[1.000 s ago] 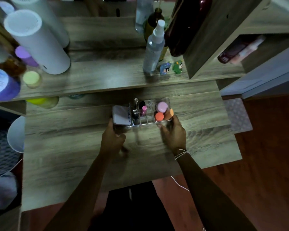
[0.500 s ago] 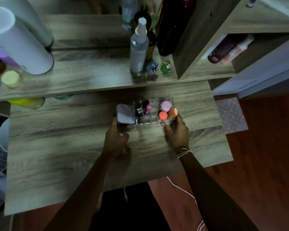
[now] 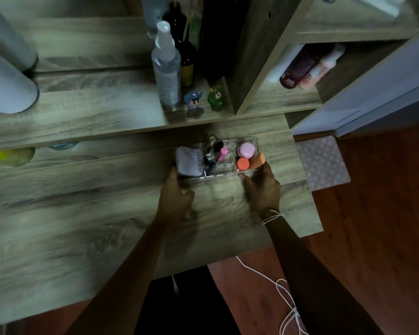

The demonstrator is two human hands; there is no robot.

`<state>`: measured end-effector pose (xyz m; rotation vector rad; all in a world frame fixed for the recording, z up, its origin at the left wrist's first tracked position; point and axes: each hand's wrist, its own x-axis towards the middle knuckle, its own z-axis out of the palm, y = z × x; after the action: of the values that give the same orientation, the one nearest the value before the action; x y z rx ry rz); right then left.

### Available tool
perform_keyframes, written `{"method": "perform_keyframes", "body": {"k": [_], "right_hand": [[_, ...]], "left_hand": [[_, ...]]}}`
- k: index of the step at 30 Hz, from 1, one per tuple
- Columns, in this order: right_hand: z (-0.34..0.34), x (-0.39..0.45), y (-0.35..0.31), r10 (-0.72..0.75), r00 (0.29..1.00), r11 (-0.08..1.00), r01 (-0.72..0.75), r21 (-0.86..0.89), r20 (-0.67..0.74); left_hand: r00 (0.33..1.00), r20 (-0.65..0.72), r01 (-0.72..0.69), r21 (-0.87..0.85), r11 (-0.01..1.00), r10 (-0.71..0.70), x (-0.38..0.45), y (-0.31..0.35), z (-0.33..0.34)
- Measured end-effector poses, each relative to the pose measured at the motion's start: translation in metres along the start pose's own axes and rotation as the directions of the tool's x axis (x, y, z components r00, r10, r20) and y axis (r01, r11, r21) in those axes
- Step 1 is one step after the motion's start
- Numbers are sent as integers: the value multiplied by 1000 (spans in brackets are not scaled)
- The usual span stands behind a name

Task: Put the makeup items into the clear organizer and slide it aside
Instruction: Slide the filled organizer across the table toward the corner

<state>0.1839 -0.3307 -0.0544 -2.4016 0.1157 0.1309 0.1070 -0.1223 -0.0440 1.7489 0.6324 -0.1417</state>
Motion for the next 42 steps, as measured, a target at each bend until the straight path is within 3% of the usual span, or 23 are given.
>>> {"method": "perform_keyframes", "body": {"k": [21,35,42], "right_hand": [[-40,47,44,-22,1000,994,25,-105,22],[-49,54,55,-77,997,995,79,-62,20],[-48,53,58,-37,998,998,40,-56,48]], "left_hand": [[998,21,-52,-36,998,53,6,24,72],[999,7,-53,2,999,53,8,25,87],[999,-4,-36,20,999,36,8,25,87]]}}
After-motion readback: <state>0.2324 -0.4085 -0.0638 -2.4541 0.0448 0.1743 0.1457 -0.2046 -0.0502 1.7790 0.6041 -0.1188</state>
